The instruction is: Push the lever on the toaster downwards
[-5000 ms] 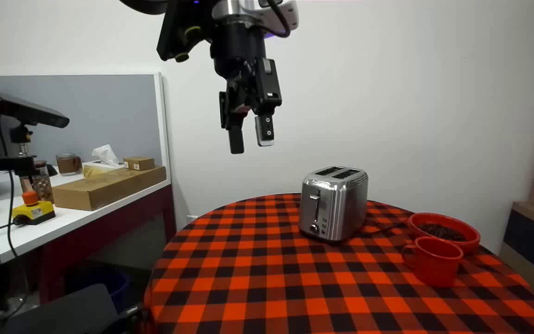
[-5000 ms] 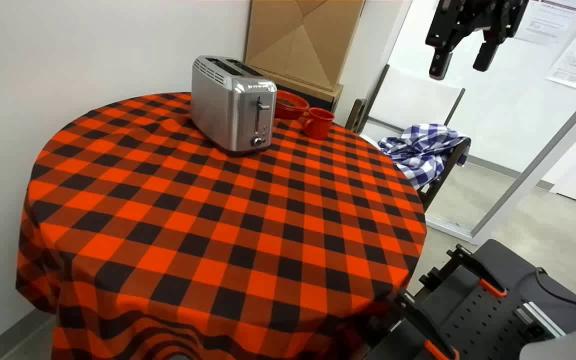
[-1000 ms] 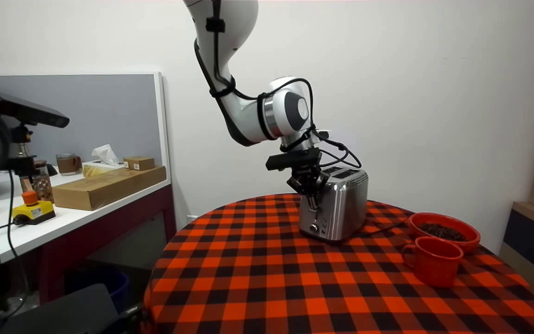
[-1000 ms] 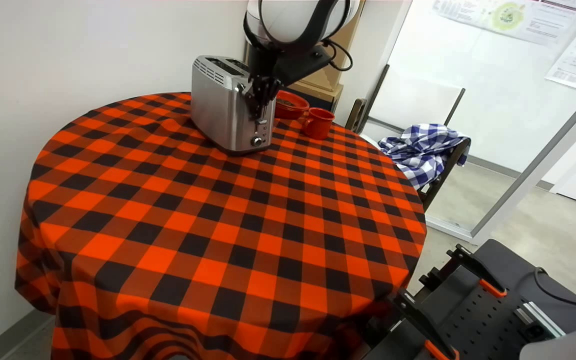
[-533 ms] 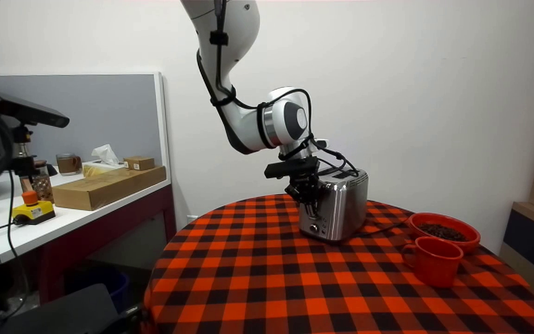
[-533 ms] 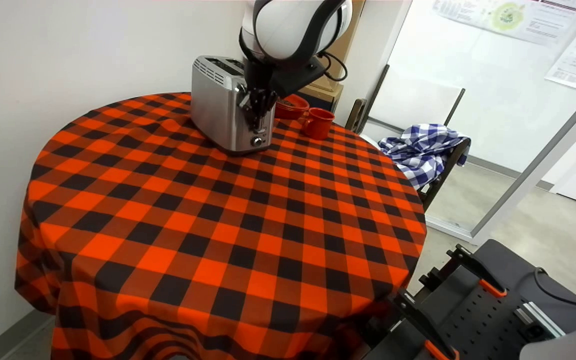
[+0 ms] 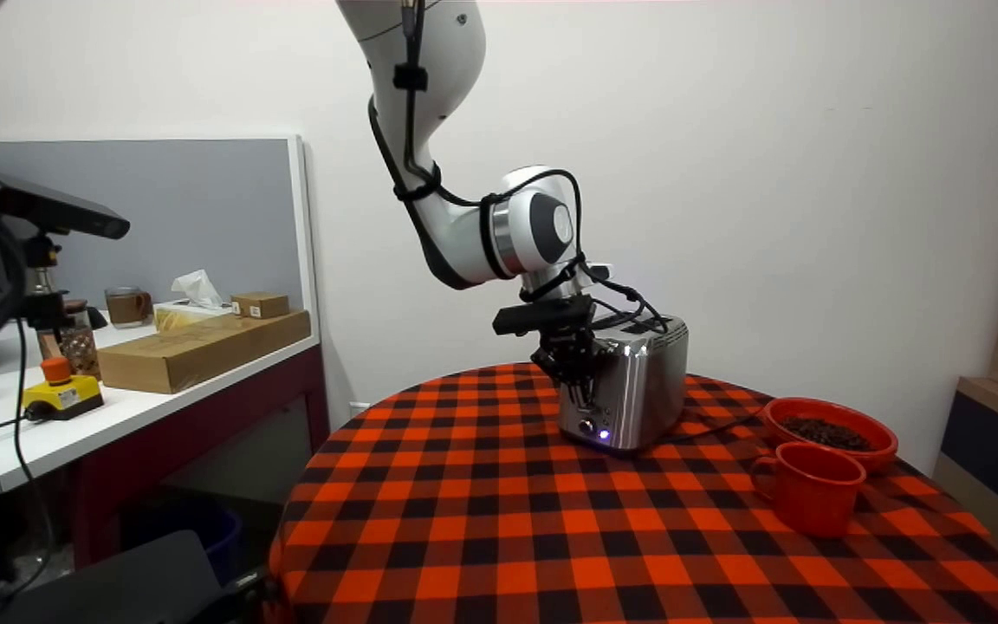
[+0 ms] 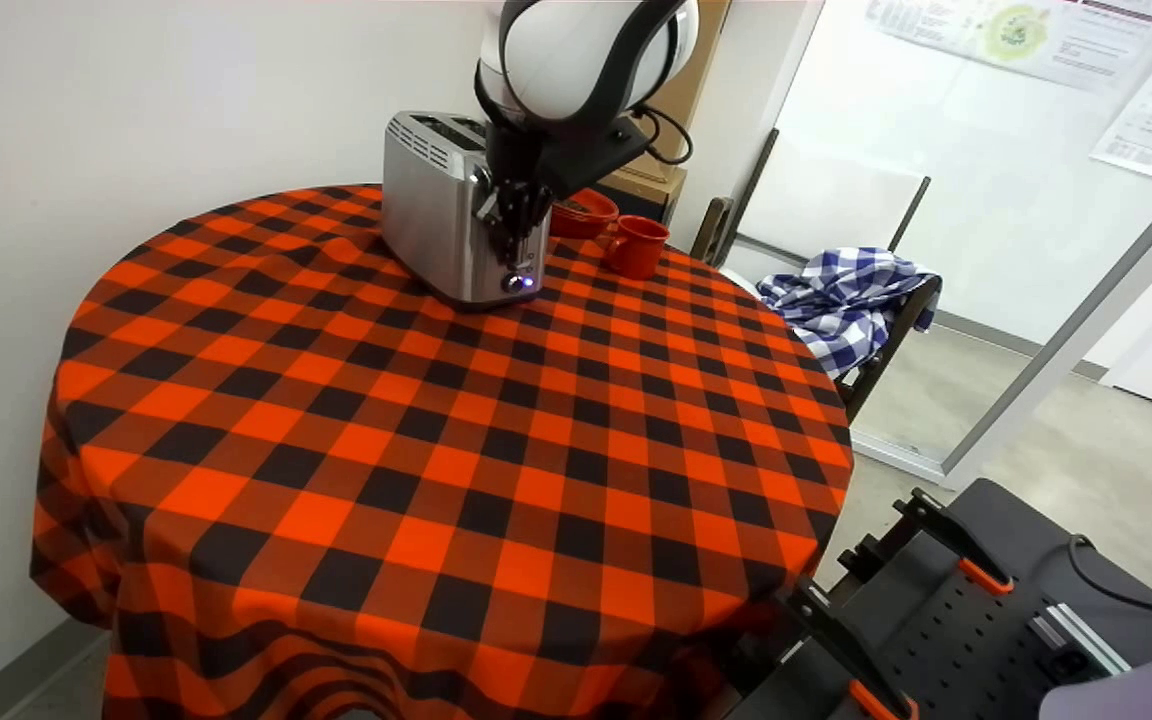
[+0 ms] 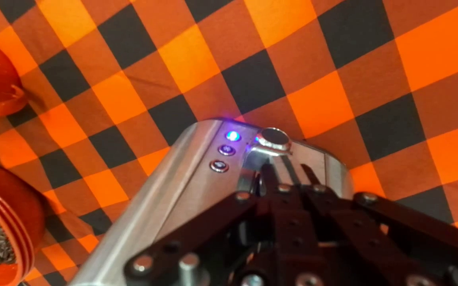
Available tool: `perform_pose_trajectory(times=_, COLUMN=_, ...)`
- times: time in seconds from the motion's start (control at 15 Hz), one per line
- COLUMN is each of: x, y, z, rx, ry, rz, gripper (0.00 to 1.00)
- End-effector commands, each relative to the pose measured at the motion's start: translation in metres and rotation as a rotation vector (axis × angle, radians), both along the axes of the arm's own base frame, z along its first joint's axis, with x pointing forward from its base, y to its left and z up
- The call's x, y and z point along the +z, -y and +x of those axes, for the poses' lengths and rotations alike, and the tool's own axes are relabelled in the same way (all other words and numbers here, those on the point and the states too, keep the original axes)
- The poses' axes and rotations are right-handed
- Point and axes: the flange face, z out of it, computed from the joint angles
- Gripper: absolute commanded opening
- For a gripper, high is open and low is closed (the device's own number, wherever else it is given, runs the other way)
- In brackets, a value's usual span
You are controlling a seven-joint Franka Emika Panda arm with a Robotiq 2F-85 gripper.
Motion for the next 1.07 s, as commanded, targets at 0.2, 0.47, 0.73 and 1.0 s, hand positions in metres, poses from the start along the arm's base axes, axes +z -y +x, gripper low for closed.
perform_pose_trajectory(times=0.2, x=-0.023, y=0.005, z=0.002, rx=-0.036, ry=-0.071, rz=0.016, gripper=0.00)
perform_pose_trajectory(times=0.47, x=-0.003, y=0.007, z=0.007, rx=-0.063, ry=-0.078, rz=0.007, gripper=0.34)
perform_pose_trajectory(times=0.73, x=0.031, y=0.023, z=0.006, rx=-0.141, ry=-0.164, rz=0.005, gripper=0.64)
perform_pose_trajectory(times=1.0, x=0.081, y=0.036, z=-0.012, rx=-0.218, ry=-0.176, rz=0.049, gripper=0.92)
